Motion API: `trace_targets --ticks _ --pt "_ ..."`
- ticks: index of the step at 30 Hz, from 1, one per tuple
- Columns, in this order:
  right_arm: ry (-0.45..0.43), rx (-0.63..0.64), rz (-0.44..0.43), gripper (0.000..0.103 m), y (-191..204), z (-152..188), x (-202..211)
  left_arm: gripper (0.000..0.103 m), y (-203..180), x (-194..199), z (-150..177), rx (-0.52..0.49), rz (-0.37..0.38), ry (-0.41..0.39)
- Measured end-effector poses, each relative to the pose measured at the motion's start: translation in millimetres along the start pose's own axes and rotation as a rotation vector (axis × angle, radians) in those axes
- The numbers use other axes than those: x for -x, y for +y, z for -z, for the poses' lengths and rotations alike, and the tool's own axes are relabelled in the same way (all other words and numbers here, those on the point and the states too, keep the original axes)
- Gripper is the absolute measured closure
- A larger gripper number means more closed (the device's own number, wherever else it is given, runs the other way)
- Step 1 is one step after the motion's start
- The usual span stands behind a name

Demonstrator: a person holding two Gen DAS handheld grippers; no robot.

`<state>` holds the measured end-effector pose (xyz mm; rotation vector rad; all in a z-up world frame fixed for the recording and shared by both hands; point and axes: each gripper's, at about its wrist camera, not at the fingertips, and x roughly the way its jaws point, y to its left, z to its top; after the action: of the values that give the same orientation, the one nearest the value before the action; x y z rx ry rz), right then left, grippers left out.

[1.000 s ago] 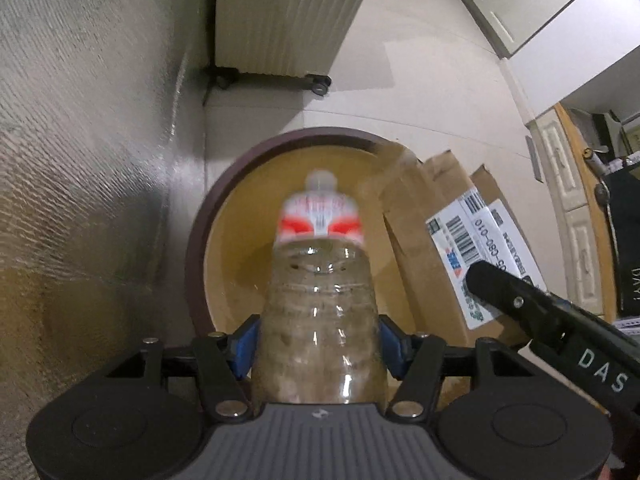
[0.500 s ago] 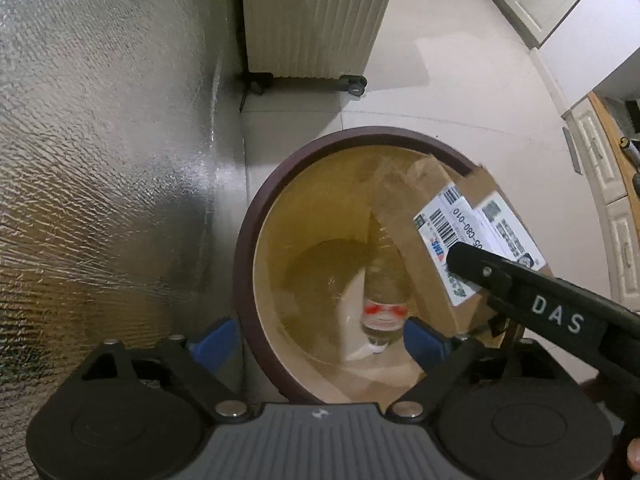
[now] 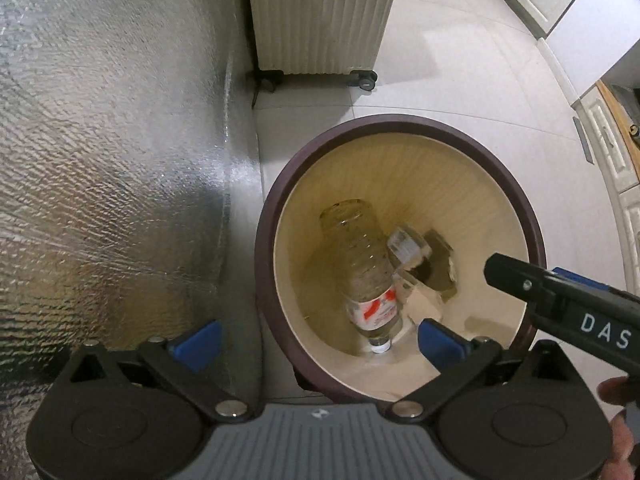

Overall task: Collect trash
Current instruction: 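Withdraw both tools from the wastebasket back toward the table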

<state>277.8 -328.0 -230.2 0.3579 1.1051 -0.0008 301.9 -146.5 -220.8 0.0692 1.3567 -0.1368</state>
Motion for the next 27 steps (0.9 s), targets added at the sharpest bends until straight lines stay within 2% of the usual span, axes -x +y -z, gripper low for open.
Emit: trace_targets --ticks 12,17,20,27 --pt "0.088 0.119 0.081 0.026 9.7 5.5 17.9 0.000 0.0 2.8 15.3 -0.044 -0.017 -0.019" --pt "0.099 0.147 0.094 0.025 13.5 12.0 23.9 0.000 2.6 7.6 25.8 -0.063 -0.029 -0.037" --pt "0.090 0.167 0.116 0.024 15.0 12.9 29.2 0.000 3.2 12.4 31.1 -0.071 -0.032 -0.054" --pt "0.040 0.137 0.094 0.022 5.5 25.6 53.9 0.000 3.0 27.8 40.2 -0.081 -0.028 -0.101"
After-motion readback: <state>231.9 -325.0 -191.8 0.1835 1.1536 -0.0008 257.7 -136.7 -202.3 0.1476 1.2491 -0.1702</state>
